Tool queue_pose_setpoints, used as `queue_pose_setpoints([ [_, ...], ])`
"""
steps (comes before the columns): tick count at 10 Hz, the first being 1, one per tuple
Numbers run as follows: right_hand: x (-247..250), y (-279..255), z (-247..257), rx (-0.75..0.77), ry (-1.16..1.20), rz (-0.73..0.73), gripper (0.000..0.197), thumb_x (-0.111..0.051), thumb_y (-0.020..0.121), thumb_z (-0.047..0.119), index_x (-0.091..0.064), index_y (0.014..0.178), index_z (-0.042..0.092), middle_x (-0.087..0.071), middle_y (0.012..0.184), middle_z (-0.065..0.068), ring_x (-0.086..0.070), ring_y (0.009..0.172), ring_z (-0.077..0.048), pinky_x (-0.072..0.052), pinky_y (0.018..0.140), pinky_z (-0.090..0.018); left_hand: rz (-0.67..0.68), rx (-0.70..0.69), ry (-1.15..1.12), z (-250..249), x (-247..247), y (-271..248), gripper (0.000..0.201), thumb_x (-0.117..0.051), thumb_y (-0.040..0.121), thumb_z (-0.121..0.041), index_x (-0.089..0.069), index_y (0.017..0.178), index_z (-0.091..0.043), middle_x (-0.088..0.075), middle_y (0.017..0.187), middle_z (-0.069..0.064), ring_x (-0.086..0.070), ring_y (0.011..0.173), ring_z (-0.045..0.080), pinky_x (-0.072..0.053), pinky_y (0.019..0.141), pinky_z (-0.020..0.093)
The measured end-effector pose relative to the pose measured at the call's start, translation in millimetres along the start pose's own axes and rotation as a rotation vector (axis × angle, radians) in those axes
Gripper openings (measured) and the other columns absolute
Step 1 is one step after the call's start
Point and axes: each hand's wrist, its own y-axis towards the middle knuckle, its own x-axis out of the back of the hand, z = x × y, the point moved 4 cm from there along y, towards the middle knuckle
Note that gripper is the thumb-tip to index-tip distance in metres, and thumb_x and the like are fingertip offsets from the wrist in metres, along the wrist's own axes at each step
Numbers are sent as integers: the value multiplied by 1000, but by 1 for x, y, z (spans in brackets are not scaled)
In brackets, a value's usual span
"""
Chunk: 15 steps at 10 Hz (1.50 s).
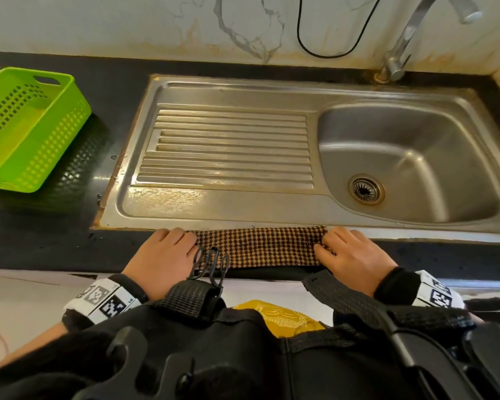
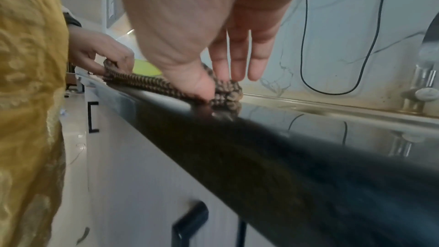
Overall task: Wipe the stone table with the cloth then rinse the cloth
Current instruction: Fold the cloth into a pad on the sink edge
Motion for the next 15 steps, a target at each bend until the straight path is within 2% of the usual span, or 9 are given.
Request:
queue_pose_setpoints([
  [1,17,3,4,-19,99,-36,31,-56,69,29,-67,91,10,-66,92,-12,-64,89,-33,-53,68,-42,-47,-6,-113,-9,19,-2,49,-37,89,-44,-42,132,-22,-47,134,1,-41,122,22,-27,107,36],
  [2,9,18,15,-54,111,38,64,-39,77,53,-52,123,12,-62,121,-14,-60,111,-35,-52,84,-48,-52,-84,-146,-29,41,-7,73,-25,82,-63,-42,137,-18,-54,134,7,-55,118,26,-44,99,38],
  [4,-30,27,26,-70,135,323,85,-29,76,69,-29,142,16,-45,144,-13,-45,128,-35,-36,97,-61,51,-121,-112,-30,25,1,74,-12,89,-62,-31,142,-14,-44,143,13,-44,128,37,-14,110,43],
  [5,-21,34,23,-70,186,240,84,-16,80,73,-21,146,21,-34,151,-8,-36,136,-32,-27,106,-58,-80,-122,-248,-33,41,5,76,-4,86,-66,-23,146,-24,-22,154,10,-26,140,32,-2,115,35],
  [6,-10,41,17,-169,371,140,69,-30,90,58,-13,149,25,-25,154,-2,-24,141,-24,-15,115,-47,-92,-49,-306,-25,52,13,58,-39,94,-43,-16,146,-29,-29,150,11,-27,139,31,-16,115,40],
  [7,0,47,13,-225,327,66,64,-51,90,44,-23,144,22,-42,137,-4,-39,125,-23,-32,105,-42,-126,-17,-328,-20,64,16,62,-55,89,-30,-20,140,-25,-48,124,6,-47,116,25,-42,96,35],
  [10,42,63,-7,-224,464,154,15,-59,85,28,-57,100,23,-53,96,1,-53,95,-19,-40,78,-29,30,-271,-387,-32,102,6,49,-46,93,-28,-22,134,-40,-37,105,-6,-45,66,11,-35,57,19],
  [12,105,55,-16,-221,277,-196,16,-53,89,27,-57,104,26,-63,92,3,-59,85,-24,-36,66,-28,-13,-117,-702,-20,127,16,69,-55,89,-13,-21,145,-36,-44,140,4,-49,118,20,-37,90,21],
  [15,153,43,-4,-121,151,-641,14,-55,80,19,-67,87,17,-59,65,0,-52,53,-24,-42,45,-28,-427,202,-1544,-7,144,19,40,-61,81,0,-62,113,-25,-65,115,2,-60,107,21,-48,96,46],
])
